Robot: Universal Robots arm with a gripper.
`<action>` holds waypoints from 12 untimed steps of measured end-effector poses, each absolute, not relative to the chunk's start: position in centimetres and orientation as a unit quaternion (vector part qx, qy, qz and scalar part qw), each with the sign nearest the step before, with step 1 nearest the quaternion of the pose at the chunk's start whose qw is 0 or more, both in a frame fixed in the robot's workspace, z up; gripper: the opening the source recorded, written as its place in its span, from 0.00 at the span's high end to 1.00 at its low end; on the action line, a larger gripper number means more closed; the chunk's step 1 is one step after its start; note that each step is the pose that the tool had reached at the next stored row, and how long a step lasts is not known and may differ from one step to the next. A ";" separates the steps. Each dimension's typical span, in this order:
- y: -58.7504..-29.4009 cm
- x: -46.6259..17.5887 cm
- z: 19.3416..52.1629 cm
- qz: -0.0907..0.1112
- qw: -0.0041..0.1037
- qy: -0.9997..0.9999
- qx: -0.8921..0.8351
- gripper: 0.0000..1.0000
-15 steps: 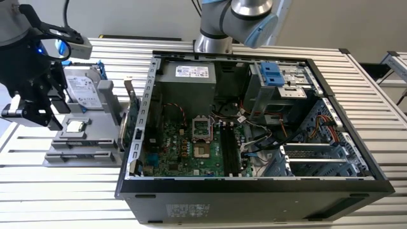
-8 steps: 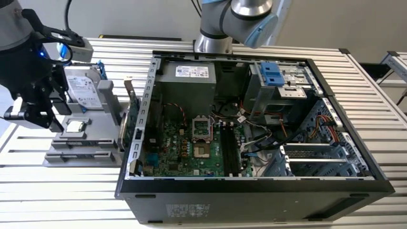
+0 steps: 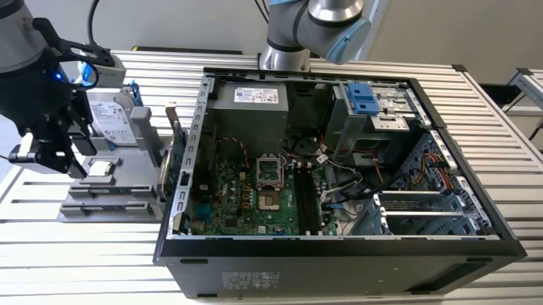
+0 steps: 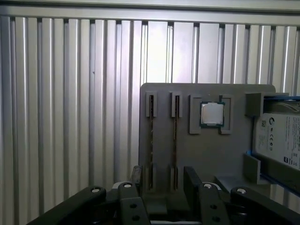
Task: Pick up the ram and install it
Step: 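Pick up the ram and move it above insertion slot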
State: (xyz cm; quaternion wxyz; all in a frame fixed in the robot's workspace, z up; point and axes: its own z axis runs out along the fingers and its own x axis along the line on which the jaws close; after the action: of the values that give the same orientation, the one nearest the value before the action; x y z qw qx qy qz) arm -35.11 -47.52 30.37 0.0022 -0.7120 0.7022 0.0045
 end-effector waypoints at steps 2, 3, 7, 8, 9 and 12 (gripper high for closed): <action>-47.5 -35.1 30.2 0.004 0.002 0.702 -0.712 0.00; -47.5 -35.1 30.2 0.004 0.002 0.702 -0.712 0.00; -47.5 -35.1 29.8 0.005 0.002 0.702 -0.712 0.00; -47.5 -35.1 29.7 0.005 0.002 0.702 -0.712 0.00; -47.5 -35.1 29.6 0.005 0.002 0.702 -0.712 0.00; -47.5 -35.1 29.3 0.005 0.002 0.702 -0.712 0.00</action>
State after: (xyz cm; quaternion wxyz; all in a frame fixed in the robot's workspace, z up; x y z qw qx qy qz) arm -35.11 -47.52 29.32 0.0021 -0.7119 0.7022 0.0046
